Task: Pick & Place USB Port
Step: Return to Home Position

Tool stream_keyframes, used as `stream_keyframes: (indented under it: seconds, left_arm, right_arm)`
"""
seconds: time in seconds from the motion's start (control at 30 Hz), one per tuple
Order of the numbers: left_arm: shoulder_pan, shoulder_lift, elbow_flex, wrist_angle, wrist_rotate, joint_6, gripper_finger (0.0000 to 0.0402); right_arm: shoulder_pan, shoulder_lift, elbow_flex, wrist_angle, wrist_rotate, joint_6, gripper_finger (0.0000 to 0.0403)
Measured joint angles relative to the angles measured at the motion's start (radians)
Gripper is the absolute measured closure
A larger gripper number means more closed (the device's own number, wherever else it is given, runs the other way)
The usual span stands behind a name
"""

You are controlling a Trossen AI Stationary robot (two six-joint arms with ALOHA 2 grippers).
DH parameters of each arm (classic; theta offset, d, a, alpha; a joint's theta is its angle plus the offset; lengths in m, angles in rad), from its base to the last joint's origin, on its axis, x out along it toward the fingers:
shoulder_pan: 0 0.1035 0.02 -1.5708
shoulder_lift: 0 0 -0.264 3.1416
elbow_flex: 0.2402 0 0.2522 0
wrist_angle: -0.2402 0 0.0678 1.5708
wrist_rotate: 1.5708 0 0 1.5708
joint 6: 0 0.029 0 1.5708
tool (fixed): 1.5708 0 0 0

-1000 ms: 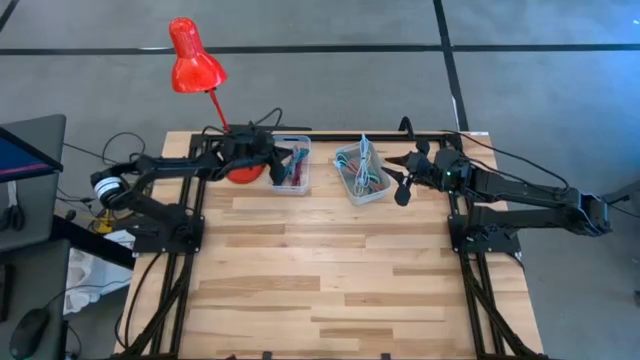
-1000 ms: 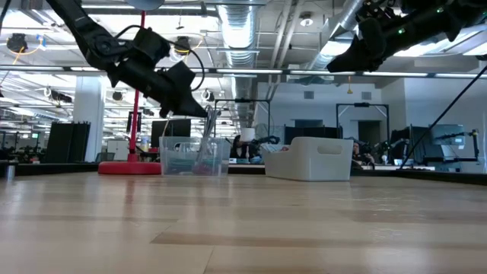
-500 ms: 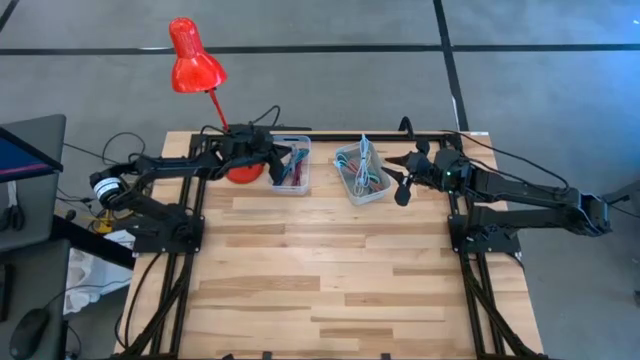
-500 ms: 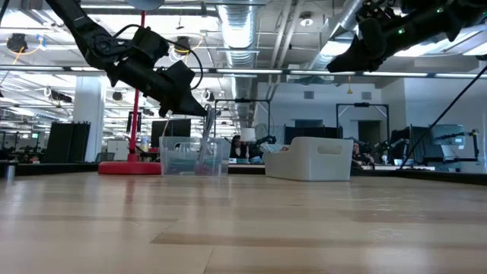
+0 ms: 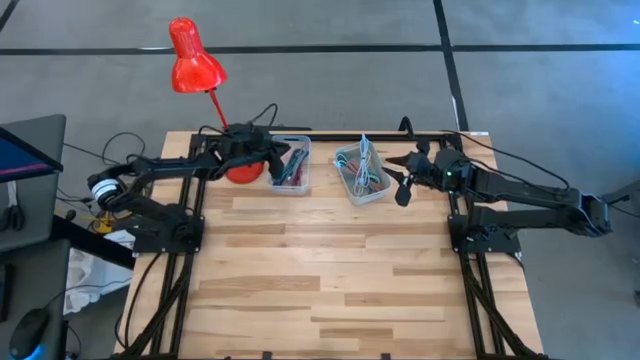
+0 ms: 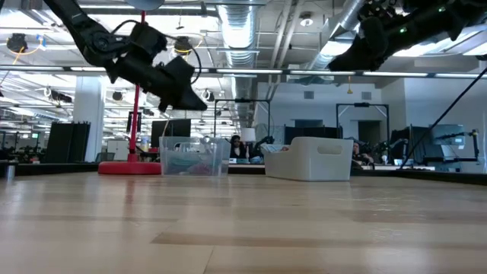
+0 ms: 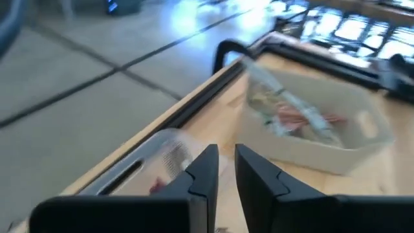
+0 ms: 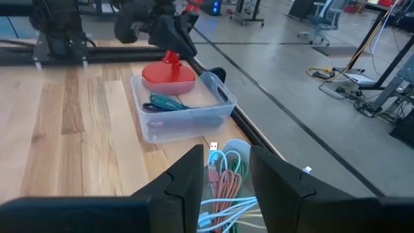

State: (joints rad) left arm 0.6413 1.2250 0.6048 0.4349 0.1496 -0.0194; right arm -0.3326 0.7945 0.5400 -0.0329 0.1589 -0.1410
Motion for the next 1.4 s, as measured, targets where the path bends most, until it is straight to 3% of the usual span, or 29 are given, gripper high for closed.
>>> stream_keyframes:
  seconds: [0.33, 0.67, 1.13, 1.4]
  left_arm:
    - [-0.053, -0.252, 0.000, -0.018, 0.184, 0.082, 0.0375]
    - [-0.152, -0.420, 0.000, -0.240, 0.284, 0.097, 0.0379]
    - [-0.269, -0.526, -0.007, -0.443, 0.328, 0.222, 0.0380]
    - [-0.289, -0.615, -0.136, -0.424, 0.328, 0.224, 0.0380]
  right_arm:
    - [0.064, -0.213, 0.024, -0.178, 0.000, -0.016, 0.0284]
    - [0.120, -0.393, 0.024, -0.348, 0.000, 0.032, 0.0284]
    - [0.193, -0.489, -0.033, -0.383, 0.000, 0.089, 0.0285]
    - [0.208, -0.568, -0.164, -0.217, 0.001, 0.090, 0.0285]
